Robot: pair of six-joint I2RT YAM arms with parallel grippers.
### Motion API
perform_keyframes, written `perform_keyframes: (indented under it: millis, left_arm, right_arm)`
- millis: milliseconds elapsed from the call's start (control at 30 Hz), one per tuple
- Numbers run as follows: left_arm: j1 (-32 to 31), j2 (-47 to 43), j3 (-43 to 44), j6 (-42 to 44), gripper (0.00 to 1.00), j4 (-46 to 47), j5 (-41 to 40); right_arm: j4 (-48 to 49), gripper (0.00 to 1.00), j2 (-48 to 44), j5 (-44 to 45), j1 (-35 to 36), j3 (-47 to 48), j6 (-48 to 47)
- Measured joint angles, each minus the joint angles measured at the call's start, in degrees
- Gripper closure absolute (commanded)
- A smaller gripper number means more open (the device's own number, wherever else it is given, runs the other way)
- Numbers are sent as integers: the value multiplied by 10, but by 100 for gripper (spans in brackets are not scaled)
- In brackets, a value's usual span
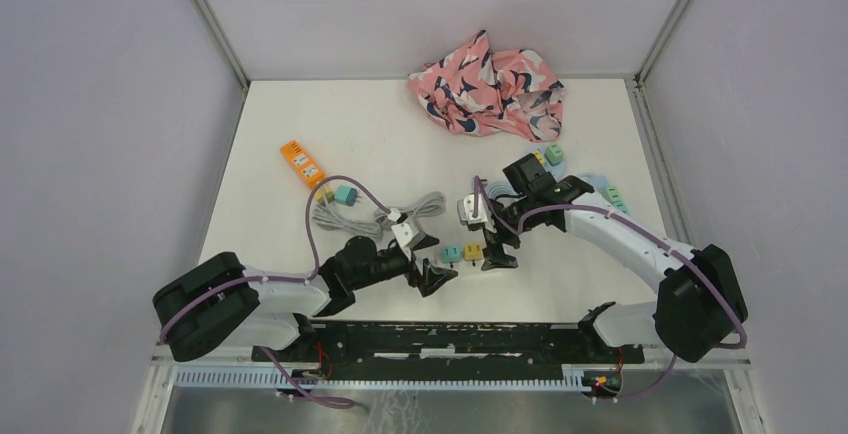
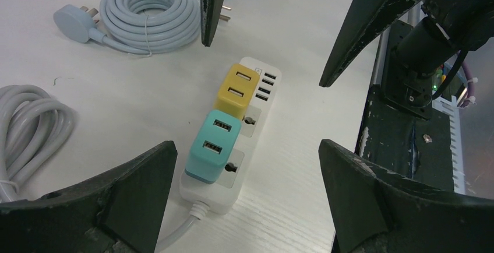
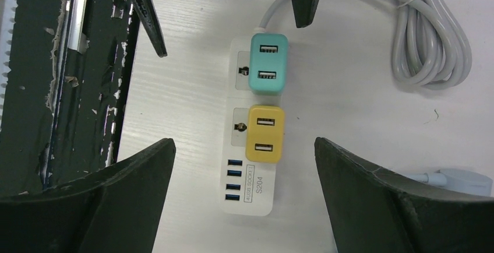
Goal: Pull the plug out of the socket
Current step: Remove the plug from the socket.
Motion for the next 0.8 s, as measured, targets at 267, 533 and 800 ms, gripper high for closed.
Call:
perform_keyframes:
  millis: [267, 533, 800]
  left_arm:
    - [0, 12, 0, 0, 12, -1, 0]
    - [0, 12, 0, 12, 16, -10, 0]
    - [3, 12, 0, 70, 19, -20, 0]
  right_arm:
    - [21, 20, 35, 36, 24, 0, 28]
    - [33, 35, 56, 79, 49, 0, 38]
    - [47, 51, 69, 114, 59, 0, 47]
